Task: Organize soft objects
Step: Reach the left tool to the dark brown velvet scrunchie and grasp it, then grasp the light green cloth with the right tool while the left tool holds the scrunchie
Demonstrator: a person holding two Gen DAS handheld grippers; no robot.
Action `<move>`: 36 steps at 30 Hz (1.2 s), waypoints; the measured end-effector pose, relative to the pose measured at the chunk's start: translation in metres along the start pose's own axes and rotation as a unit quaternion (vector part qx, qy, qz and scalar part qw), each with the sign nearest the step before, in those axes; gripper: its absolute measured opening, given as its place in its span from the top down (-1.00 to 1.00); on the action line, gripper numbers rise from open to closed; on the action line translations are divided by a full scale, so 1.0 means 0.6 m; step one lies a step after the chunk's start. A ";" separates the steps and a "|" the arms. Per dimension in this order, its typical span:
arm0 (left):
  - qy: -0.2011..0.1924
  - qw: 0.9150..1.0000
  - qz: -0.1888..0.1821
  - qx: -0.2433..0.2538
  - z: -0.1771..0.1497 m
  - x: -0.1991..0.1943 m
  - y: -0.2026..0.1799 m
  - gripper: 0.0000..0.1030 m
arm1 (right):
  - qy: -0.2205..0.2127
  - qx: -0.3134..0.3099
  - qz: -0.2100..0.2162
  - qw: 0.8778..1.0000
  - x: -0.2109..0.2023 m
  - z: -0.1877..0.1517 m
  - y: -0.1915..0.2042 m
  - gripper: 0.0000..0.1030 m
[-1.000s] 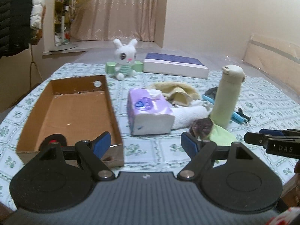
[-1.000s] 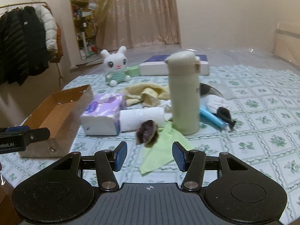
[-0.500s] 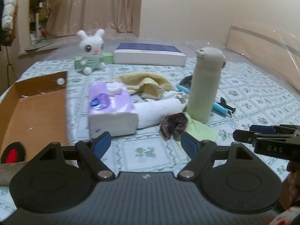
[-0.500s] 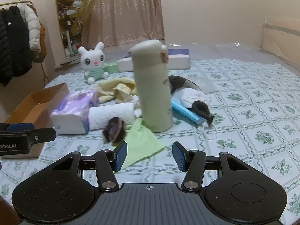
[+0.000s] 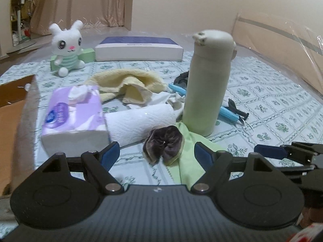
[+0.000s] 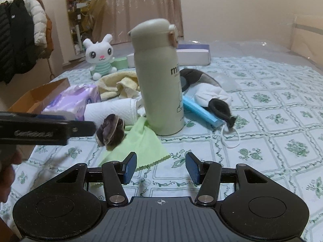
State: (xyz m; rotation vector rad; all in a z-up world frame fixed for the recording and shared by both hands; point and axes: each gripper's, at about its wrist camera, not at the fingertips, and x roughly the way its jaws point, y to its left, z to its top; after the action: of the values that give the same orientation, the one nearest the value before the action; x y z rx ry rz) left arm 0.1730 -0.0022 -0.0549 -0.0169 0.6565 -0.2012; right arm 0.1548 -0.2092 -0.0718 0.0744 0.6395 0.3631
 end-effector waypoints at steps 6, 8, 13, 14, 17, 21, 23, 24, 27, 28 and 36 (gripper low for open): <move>0.016 1.000 -0.006 0.004 0.004 0.049 -0.003 -0.39 | 0.007 0.003 -0.004 1.000 0.022 -0.005 -0.018 -0.04; 0.020 1.000 -0.005 0.007 0.005 0.063 -0.004 -0.35 | 0.004 0.001 -0.003 1.000 0.024 -0.005 -0.022 -0.04; 0.027 0.999 -0.002 0.018 0.004 0.092 -0.007 -0.01 | -0.002 -0.011 0.014 1.000 0.031 -0.005 -0.024 -0.04; 0.028 0.999 -0.001 0.020 0.003 0.096 -0.008 0.08 | -0.002 -0.014 0.017 1.000 0.033 -0.005 -0.023 -0.04; 0.032 0.999 0.000 0.026 0.001 0.100 -0.007 0.38 | -0.002 -0.018 0.028 0.999 0.040 -0.004 -0.019 -0.04; 0.028 0.999 0.009 0.031 -0.004 0.086 -0.001 0.59 | -0.005 -0.030 0.045 0.999 0.046 0.002 -0.007 -0.23; 0.025 0.999 0.016 0.034 -0.007 0.071 0.004 0.63 | -0.009 -0.040 0.055 0.998 0.049 0.004 0.002 -0.46; 0.023 0.999 0.019 0.033 -0.009 0.062 0.009 0.64 | -0.011 -0.044 0.059 0.997 0.051 0.006 0.006 -0.50; 0.021 0.999 0.022 0.023 -0.014 0.037 0.026 0.65 | -0.004 -0.065 0.069 0.995 0.066 0.010 0.023 -0.53; 0.021 0.999 0.025 0.020 -0.016 0.027 0.032 0.65 | 0.000 -0.075 0.071 0.995 0.073 0.011 0.028 -0.55; 0.015 0.999 0.042 0.000 -0.030 -0.024 0.071 0.66 | 0.031 -0.153 0.062 0.986 0.137 0.014 0.079 -0.69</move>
State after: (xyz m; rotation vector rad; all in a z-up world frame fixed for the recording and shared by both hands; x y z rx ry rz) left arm 0.1584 0.0430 -0.0635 0.0132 0.6858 -0.1196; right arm 0.2066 -0.1356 -0.1035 -0.1910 0.6351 0.5825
